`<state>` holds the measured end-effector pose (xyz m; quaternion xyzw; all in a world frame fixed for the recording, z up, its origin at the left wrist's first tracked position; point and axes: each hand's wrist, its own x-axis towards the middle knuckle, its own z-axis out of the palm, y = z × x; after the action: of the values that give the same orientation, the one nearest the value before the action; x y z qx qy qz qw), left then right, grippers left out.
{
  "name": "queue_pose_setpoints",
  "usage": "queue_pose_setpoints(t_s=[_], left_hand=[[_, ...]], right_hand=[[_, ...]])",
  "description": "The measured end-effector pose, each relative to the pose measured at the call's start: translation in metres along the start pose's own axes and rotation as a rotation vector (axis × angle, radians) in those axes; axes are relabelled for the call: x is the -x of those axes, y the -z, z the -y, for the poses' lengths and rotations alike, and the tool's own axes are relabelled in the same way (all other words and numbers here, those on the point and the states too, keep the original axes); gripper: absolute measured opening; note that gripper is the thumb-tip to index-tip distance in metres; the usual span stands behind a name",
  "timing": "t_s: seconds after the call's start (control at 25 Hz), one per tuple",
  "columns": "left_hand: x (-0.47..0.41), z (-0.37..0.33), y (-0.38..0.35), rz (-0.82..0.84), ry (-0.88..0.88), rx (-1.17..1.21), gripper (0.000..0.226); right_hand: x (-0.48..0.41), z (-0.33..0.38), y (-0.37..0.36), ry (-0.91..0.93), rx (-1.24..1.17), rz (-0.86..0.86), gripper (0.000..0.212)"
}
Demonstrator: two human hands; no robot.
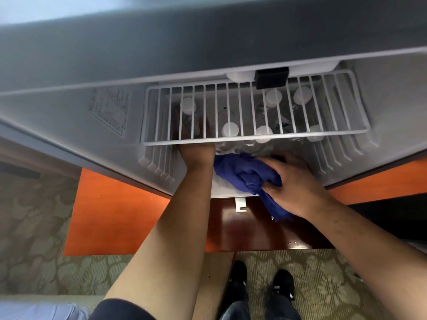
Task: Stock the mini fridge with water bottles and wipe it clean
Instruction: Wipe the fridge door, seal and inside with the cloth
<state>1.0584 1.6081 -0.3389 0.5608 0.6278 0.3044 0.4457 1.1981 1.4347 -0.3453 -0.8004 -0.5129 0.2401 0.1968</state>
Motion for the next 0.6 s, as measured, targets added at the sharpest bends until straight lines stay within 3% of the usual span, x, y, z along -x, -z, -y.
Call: queue_pose_setpoints(t_s=[0.08, 0.2, 0.32, 0.44, 0.6], left_hand=[[0.006, 0.000, 0.000, 0.021, 0.097, -0.075, 0.041], [0.011, -0.008, -0.001, -0.086, 0.055, -0.042, 0.035], [0.015, -0.007, 0.003, -0.082, 0.063, -0.143, 0.036], [0.019, -0.013, 0.010, 0.004, 0.222, -0.153, 0.038], [0.020, -0.015, 0.013, -0.014, -0.028, -0.221, 0.041]], right_hand=[[-0.002, 0.001, 0.002, 0.001, 0.010, -0.002, 0.065], [-0.003, 0.003, 0.004, 0.014, 0.018, -0.005, 0.064], [-0.003, 0.003, 0.005, 0.008, 0.015, -0.015, 0.062], [-0.004, 0.006, 0.005, 0.008, 0.041, -0.028, 0.062], [-0.006, 0.006, 0.004, 0.019, 0.033, -0.033, 0.063]])
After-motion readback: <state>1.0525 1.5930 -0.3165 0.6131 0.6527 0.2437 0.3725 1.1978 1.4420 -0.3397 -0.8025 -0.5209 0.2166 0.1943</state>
